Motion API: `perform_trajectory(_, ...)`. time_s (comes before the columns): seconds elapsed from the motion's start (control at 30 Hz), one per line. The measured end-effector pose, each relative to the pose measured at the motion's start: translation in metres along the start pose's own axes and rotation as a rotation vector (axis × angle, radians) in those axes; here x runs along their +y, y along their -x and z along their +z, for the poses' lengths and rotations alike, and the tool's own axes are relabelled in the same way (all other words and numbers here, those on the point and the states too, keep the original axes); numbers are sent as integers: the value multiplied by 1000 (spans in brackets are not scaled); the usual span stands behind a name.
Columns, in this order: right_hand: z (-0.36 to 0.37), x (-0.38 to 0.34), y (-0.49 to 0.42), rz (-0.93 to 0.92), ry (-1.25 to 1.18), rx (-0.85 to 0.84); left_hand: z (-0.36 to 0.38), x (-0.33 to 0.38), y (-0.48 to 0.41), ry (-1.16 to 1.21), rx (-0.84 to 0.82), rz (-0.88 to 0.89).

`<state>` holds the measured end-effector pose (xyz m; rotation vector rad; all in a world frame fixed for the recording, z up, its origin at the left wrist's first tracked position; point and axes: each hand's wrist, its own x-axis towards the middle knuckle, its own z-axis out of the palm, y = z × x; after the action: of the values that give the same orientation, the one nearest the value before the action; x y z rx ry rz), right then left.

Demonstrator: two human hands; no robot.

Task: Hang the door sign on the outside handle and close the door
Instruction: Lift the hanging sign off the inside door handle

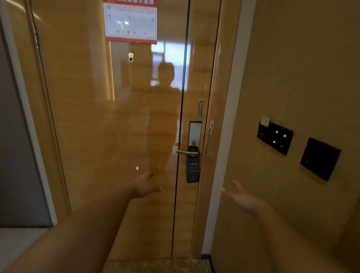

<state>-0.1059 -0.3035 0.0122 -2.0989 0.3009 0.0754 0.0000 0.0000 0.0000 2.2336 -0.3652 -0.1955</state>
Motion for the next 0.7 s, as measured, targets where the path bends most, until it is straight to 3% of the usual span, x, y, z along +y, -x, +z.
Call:
perform_trajectory(0.3,43,-23,-125,29,-18,35,-53,-44,-121,-71,104,-11)
perform_trajectory(0.7,45,-11,-240,118,-56,104,-40,-69,-264,-131,-13,-22)
